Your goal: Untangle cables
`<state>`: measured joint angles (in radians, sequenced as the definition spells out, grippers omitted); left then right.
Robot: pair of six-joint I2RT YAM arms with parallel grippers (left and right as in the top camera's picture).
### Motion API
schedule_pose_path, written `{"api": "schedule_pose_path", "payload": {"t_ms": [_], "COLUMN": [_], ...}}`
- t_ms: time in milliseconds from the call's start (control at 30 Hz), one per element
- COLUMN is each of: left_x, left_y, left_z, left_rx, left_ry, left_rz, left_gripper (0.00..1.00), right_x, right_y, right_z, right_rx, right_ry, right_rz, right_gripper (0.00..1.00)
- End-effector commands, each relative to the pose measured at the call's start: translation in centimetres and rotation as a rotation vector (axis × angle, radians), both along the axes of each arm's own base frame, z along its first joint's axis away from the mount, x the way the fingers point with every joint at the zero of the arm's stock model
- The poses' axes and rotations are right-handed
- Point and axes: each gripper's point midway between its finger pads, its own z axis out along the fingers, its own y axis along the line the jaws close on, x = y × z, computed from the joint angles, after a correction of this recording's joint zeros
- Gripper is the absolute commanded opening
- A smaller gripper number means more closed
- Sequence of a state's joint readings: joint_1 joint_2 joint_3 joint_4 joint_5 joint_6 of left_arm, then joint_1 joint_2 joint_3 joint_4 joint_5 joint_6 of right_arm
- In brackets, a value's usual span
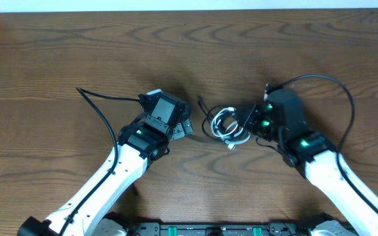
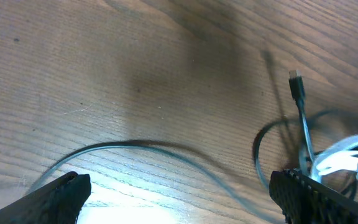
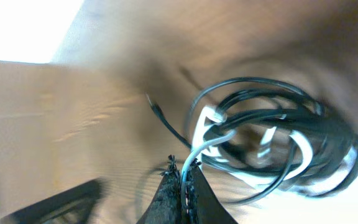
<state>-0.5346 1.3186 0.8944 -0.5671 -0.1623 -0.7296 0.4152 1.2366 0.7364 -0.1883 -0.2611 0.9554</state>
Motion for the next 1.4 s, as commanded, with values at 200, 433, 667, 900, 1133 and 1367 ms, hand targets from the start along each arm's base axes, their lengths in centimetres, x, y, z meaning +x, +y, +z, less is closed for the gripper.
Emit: {"api": "schedule_pose_path", "payload": {"t_ms": [200, 433, 667, 900, 1133, 1367], "left_x": [0.3, 0.3, 0.3, 0.3, 0.3, 0.3], "left_y": [0.0, 0.0, 0.0, 0.0, 0.0, 0.0], "left_z": [0.4, 0.4, 0.4, 0.3, 0.4, 0.4], "left_rx": [-0.003, -0.003, -0.003, -0.003, -0.003, -0.003], "left_ry": [-0.009, -0.009, -0.009, -0.008, -0.008, -0.009], "left_rz": [0.007, 0.007, 0.007, 0.007, 0.007, 0.007], "left_gripper": [0.98, 0.98, 0.98, 0.98, 0.98, 0.98], "right_x": [-1.0, -3.6, -8.6, -10.9, -9.0, -8.4], "right_y": [-0.5, 0.1, -1.8, -2.9, -11.8, -15.3], "right_z": [10.4, 7.0, -2.4, -5.7, -7.6, -7.3], "right_rx": [-0.035, -0.187, -0.343, -0.408, -0.743, -0.808], "right_ry": [-0.455, -0.437, -0.05, 0.101, 0.302, 0.34], "right_rz": [0.129, 0.36, 0.547, 0.646, 0.148, -0.063], "right_gripper": [0.01, 0.01, 0.01, 0.03, 0.08, 0.41]}}
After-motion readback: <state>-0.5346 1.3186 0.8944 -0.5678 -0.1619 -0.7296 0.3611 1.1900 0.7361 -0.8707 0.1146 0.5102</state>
